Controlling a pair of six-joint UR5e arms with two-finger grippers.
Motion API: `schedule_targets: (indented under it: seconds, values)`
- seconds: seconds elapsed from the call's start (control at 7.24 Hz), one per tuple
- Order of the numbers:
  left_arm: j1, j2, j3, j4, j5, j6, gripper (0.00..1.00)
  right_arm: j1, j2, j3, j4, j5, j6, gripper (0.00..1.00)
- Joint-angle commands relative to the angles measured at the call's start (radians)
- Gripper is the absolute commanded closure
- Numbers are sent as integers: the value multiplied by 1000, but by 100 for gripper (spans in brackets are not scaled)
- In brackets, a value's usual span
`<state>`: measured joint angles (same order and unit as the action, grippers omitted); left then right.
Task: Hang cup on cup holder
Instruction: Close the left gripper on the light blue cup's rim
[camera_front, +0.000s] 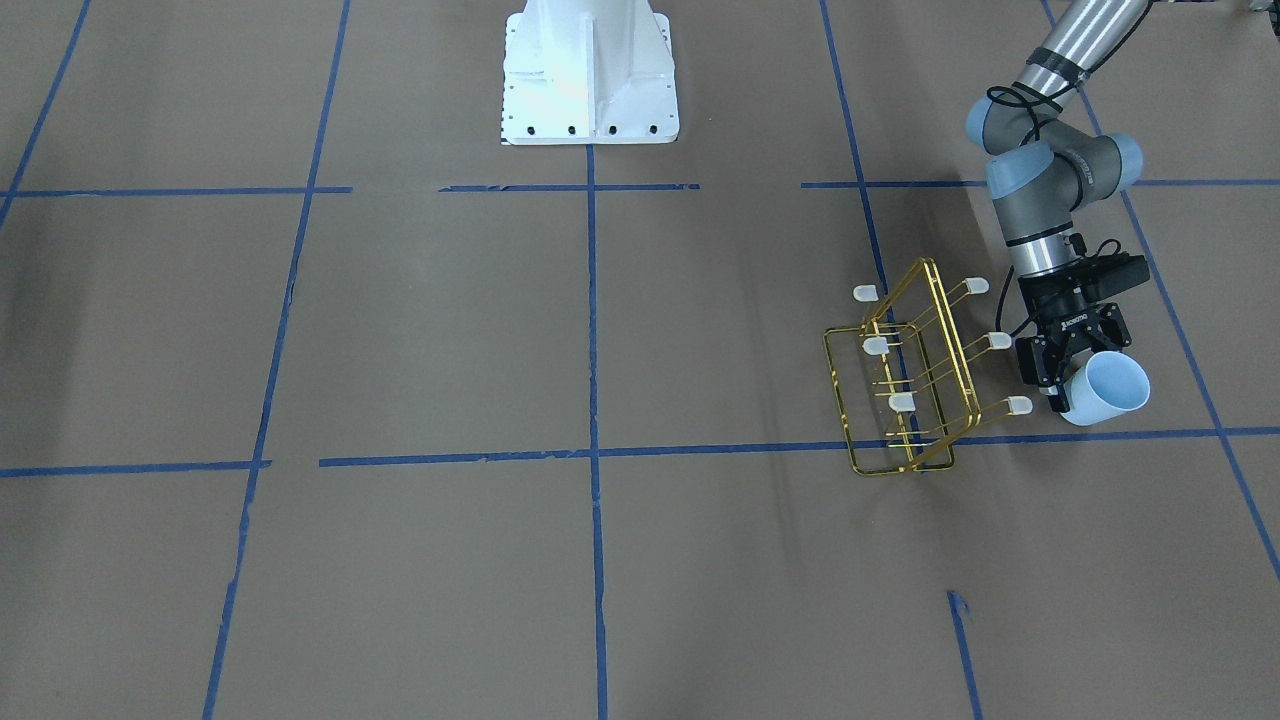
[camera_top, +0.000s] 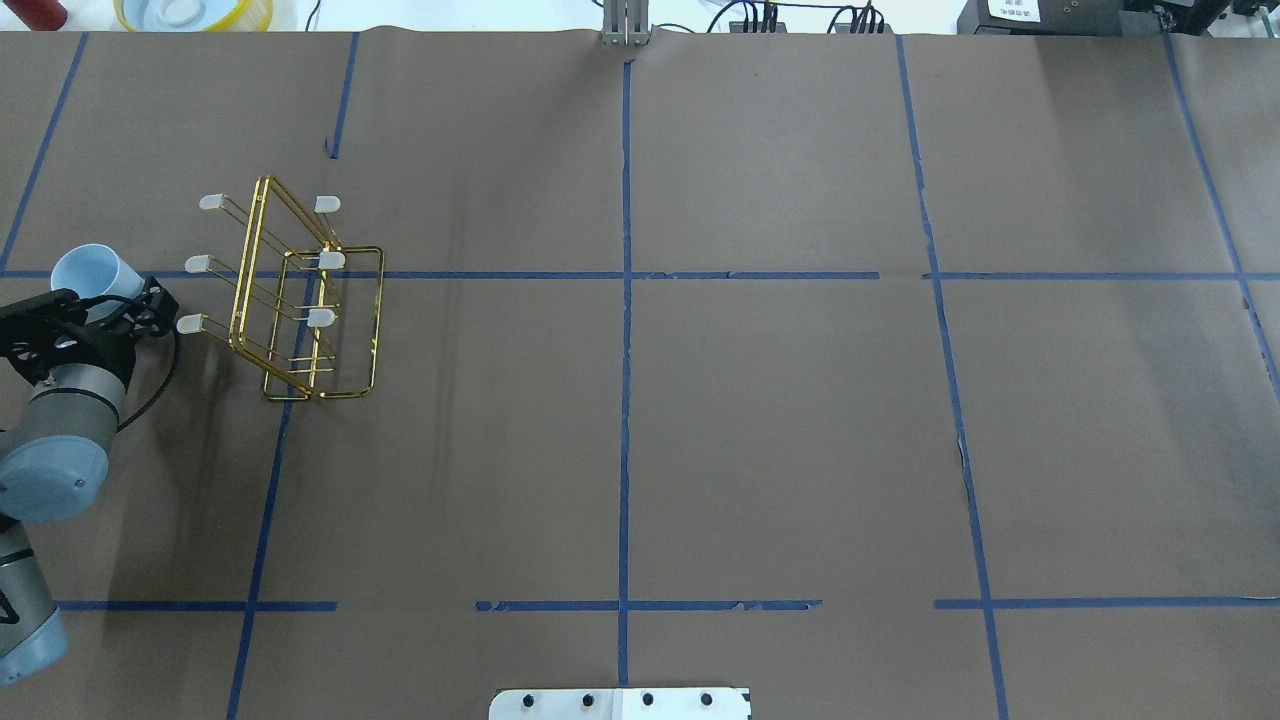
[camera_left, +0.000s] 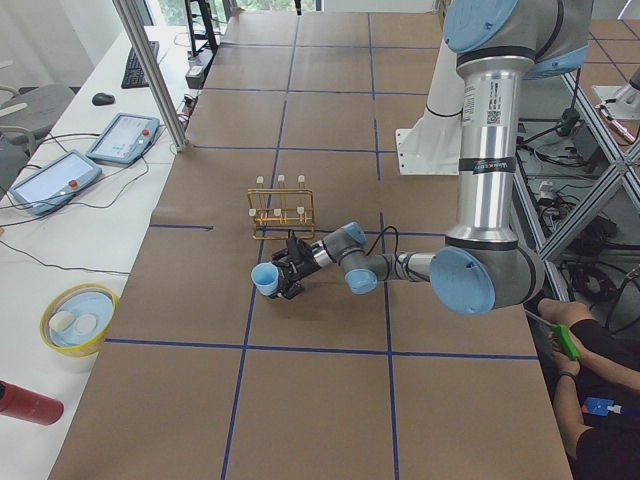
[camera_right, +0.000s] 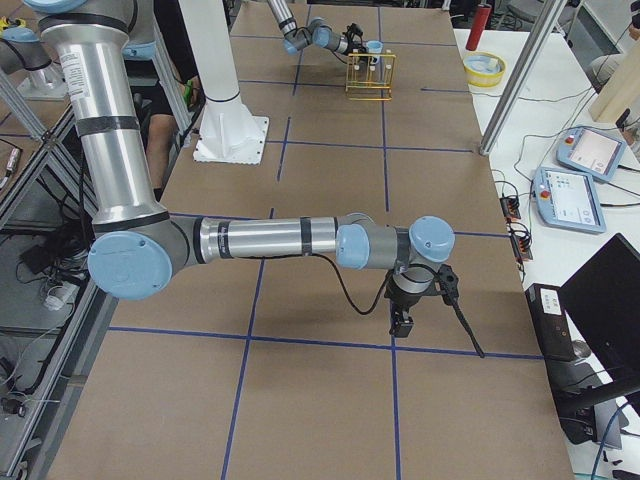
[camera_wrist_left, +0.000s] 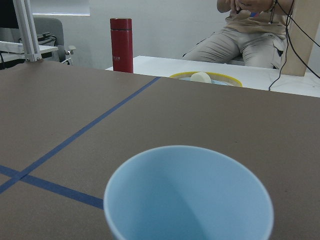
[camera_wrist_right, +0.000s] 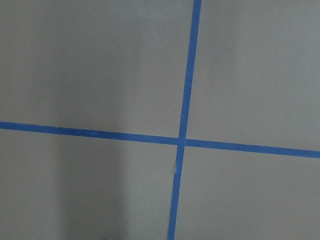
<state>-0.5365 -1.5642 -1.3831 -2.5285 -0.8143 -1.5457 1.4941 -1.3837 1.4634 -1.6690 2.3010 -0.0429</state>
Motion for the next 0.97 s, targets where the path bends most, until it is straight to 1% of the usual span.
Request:
schedule_targets:
  seconds: [0.0, 0.55, 0.83]
  values:
    - [0, 1, 6, 1, 4, 2, 0, -1, 0, 0, 2, 0, 0, 0]
    - [-3, 0, 15, 1, 15, 2, 0, 0, 0, 0, 0, 0, 0, 0]
    - [-5, 0, 15, 1, 15, 1, 5, 0, 0, 0, 0, 0, 0, 0]
